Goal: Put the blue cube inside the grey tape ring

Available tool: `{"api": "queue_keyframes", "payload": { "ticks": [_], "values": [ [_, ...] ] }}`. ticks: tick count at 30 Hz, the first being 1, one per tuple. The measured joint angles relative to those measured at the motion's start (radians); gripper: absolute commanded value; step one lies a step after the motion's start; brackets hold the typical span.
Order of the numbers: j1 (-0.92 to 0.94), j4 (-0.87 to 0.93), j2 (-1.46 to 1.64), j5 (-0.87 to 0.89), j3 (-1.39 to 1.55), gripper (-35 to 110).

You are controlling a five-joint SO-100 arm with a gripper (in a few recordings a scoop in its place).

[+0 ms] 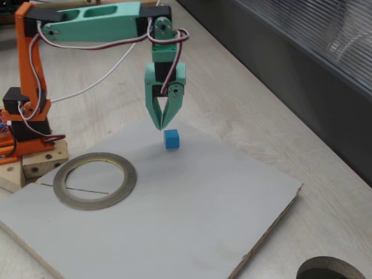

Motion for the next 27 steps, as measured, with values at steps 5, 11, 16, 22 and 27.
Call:
{"api": "queue_keyframes", "payload": {
  "ticks": [5,11,16,22,27],
  "values": [
    [0.000,0.000,-0.002,0.000,-0.028,0],
    [0.000,0.000,-0.002,0.000,-0.028,0],
    [0.000,0.000,-0.002,0.000,-0.028,0],
    [0.000,0.000,-0.002,0.000,-0.028,0],
    [0.000,0.000,-0.002,0.000,-0.028,0]
  ]
}}
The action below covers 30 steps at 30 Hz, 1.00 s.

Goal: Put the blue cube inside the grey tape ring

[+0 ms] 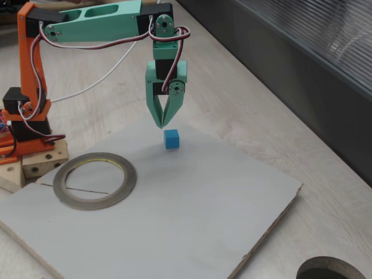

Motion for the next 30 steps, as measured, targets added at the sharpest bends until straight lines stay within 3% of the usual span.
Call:
{"api": "queue_keyframes", "payload": {
  "ticks": [4,7,13,19,30],
  "values": [
    [0.000,0.000,0.000,0.000,0.000,1],
    [0.000,0.000,0.000,0.000,0.000,10],
    [0.000,0.041,0.009,0.000,0.000,59],
    [0.000,0.275,0.011,0.002,0.000,105],
    [-0.002,0.336,-0.005,0.003,-0.028,99]
  ]
}}
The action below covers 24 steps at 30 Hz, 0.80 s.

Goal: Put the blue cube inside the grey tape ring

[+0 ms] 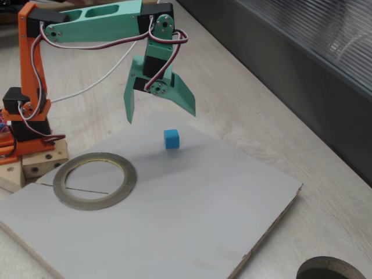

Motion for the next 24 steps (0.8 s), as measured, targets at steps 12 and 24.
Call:
{"api": "queue_keyframes", "payload": {
  "ticks": [12,24],
  "values": [
    [0.002,-0.041,-0.014,0.000,-0.063,99],
    [0.000,-0.041,-0.054,0.000,-0.063,99]
  ]
}}
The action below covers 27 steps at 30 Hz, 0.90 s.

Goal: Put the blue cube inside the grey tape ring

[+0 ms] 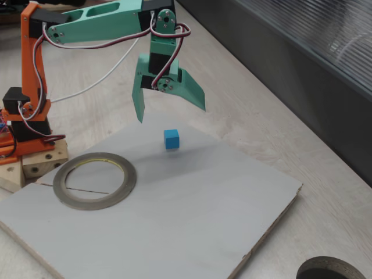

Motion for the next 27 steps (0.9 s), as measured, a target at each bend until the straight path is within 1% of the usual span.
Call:
{"api": "queue_keyframes", "payload": {
  "ticks": [7,13,20,23,27],
  "values": [
    [-0.012,0.000,-0.261,0.000,-0.003,99],
    [-0.015,-0.002,-0.276,0.000,-0.003,99],
    [-0.014,-0.077,-0.276,0.000,-0.017,98],
    [-0.014,-0.087,-0.276,0.000,-0.017,92],
    [-0.014,-0.089,-0.276,0.000,-0.017,76]
  ]
}}
